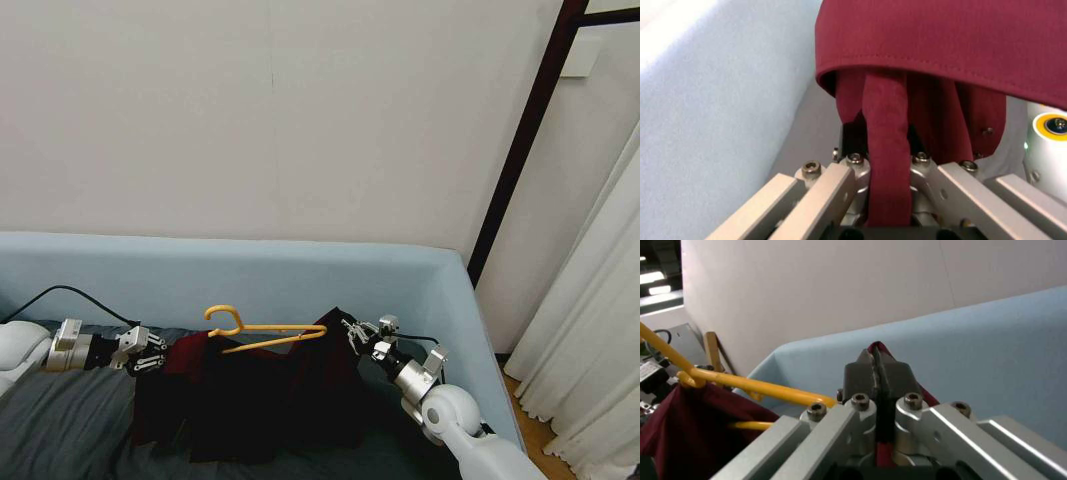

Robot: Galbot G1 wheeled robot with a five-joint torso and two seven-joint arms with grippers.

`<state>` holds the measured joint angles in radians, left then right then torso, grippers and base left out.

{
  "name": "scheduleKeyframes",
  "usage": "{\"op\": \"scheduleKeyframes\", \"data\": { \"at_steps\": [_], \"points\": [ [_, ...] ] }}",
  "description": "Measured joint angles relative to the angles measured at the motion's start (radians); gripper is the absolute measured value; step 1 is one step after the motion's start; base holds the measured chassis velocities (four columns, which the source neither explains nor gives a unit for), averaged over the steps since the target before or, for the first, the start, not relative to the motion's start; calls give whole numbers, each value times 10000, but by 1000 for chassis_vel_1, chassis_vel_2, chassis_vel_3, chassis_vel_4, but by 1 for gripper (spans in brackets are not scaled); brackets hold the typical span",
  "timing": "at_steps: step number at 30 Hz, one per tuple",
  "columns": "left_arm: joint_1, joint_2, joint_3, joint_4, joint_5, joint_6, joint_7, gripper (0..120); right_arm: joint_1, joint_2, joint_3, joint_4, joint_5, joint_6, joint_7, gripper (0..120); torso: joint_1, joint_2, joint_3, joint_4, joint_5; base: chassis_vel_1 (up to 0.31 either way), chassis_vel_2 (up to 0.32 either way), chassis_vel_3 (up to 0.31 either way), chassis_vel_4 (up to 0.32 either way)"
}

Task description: Pick up the clothes from the sofa and hang them on the clothes hanger.

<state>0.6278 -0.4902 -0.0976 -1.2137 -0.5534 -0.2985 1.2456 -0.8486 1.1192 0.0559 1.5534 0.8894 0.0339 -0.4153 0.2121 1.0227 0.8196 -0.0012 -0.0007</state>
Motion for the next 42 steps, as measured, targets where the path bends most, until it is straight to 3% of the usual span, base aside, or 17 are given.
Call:
{"op": "scheduleKeyframes", "data": {
  "at_steps": [29, 34, 42],
  "points": [
    [159, -615, 112, 387, 1072, -283, -169, 1, -195, -108, 2, 839, 920, 607, -1584, 0, 0, 0, -1, 0, 2, 0, 0, 0, 0],
    [555, -1004, 45, 214, 1921, -252, -1211, 1, -138, -12, -149, 693, 1388, 902, -2892, 0, 0, 0, 0, 0, -2, 0, 0, 0, 0],
    [846, -1194, 41, -191, 1207, -66, -3417, 1, -578, -1, -317, 672, 1511, 1331, -3708, 0, 0, 1, 0, -1, -1, 0, 0, 0, 0]
  ]
}}
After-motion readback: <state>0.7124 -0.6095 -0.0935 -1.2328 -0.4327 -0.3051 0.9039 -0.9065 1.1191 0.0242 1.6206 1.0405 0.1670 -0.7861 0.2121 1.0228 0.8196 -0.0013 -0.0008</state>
